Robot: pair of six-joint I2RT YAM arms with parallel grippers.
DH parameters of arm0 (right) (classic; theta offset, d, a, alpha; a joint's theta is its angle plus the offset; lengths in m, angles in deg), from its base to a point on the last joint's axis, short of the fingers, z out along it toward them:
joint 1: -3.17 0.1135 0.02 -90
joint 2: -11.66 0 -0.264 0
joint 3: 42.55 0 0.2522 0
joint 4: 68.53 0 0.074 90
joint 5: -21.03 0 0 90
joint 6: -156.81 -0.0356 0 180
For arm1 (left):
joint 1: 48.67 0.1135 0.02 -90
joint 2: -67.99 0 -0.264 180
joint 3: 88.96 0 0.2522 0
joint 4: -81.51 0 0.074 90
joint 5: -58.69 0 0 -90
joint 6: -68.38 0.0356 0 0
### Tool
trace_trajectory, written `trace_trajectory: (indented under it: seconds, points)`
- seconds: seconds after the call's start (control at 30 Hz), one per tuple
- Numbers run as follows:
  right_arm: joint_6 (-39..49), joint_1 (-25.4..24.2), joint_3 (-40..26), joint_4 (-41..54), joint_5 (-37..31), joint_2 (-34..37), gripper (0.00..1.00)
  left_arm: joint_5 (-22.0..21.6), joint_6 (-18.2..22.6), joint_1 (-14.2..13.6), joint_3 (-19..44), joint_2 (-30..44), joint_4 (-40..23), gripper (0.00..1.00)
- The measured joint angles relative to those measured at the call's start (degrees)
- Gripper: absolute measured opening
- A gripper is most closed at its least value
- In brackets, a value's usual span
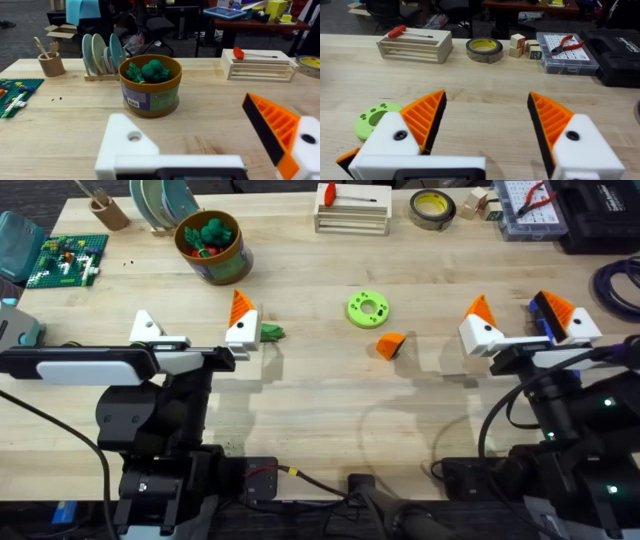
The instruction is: Pick up the gripper from the table and insert it into the empty holder that is missing its gripper. Then pick up a screw, insert it into the mounting hole, and use the screwdriver to tighten it. Finally, clean up the table by picking up the vegetable and placing it into the bucket.
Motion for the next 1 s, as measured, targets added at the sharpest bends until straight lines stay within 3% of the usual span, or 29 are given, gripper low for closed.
trace_trajectory:
  seconds: [0.33, 0.67, 0.8, 1.0]
  points:
    - [0.00, 0.00, -0.33, 0.83, 0.00, 0.00, 0.991, -0.09, 0.02, 0.00, 0.00, -0.01, 0.00, 0.993]
    - [0.00, 0.00, -1.21, 1.41, 0.86, 0.00, 0.991, -3.05, 0.02, 0.00, 0.28, 0.00, 0.29, 0.993]
    - [0.00, 0.00, -4.43, 2.81, 1.11, 0.26, 0.991, -3.97, 0.01, 0.00, 3.73, 0.00, -5.44, 0.993]
    - [-0.38, 0.00, -14.16, 10.96, 1.52, 4.94, 0.991, -5.29, 0.01, 0.00, 14.44, 2.76, -18.52, 0.992]
